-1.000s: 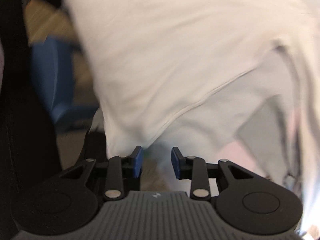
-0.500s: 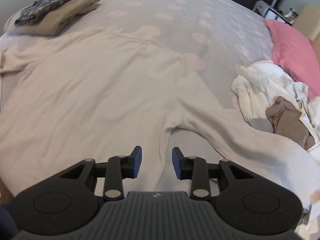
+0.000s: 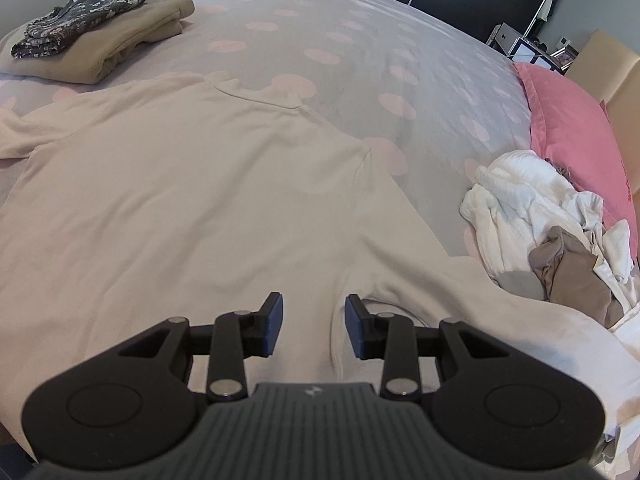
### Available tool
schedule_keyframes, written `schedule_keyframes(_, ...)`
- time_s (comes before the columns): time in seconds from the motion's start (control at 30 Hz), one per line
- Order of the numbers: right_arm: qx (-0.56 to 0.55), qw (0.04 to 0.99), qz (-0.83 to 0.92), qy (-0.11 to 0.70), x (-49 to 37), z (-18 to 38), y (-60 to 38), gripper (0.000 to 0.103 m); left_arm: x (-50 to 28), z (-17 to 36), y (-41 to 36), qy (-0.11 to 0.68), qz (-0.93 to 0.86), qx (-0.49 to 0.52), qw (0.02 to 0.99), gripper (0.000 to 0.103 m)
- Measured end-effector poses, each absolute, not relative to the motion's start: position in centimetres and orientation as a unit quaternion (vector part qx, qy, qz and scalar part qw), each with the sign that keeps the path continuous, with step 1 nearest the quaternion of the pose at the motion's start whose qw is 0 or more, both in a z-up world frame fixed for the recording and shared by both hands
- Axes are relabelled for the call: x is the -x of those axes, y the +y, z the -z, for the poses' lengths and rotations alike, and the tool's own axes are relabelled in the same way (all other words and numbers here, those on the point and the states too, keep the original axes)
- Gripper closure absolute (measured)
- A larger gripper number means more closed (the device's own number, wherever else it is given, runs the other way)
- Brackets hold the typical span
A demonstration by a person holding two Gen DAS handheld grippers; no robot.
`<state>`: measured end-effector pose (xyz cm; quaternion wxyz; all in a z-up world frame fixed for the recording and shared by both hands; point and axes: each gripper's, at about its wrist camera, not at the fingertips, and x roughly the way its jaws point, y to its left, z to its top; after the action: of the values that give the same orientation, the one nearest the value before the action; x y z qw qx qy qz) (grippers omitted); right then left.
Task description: Fold clothes
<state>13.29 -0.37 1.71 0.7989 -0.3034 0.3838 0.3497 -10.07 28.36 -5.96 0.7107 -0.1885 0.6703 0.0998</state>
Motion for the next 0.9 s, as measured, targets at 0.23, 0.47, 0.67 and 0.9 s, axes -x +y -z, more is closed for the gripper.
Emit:
schedule_keyframes(0.23,0.302,0.803,-0.347,0.378,-13.3,-1.7,-0.3,0.065,11.6,4.8,30.1,0.66,-0.105,0.207,0.715,0.093)
schedule_keyframes(0.47,0.3,0.801,-0.349,0.383,-13.5,-1.5,-0.4,0.065,13.7,-2.7,32.3,0.584,-0.089,0.238,0.771,0.094)
schedule_keyframes(0.67,0.27,0.799,-0.375,0.385,-12.9,-2.8,0.4,0.065,12.4,-7.5,31.2,0.536,-0.051,0.235,0.809,0.094)
schedule_keyframes(0.9,0.25,0.772,-0.442,0.382,-9.0,-4.0,3.5,0.06,7.2,-6.4,26.5,0.518,0.005,0.213,0.828,0.094)
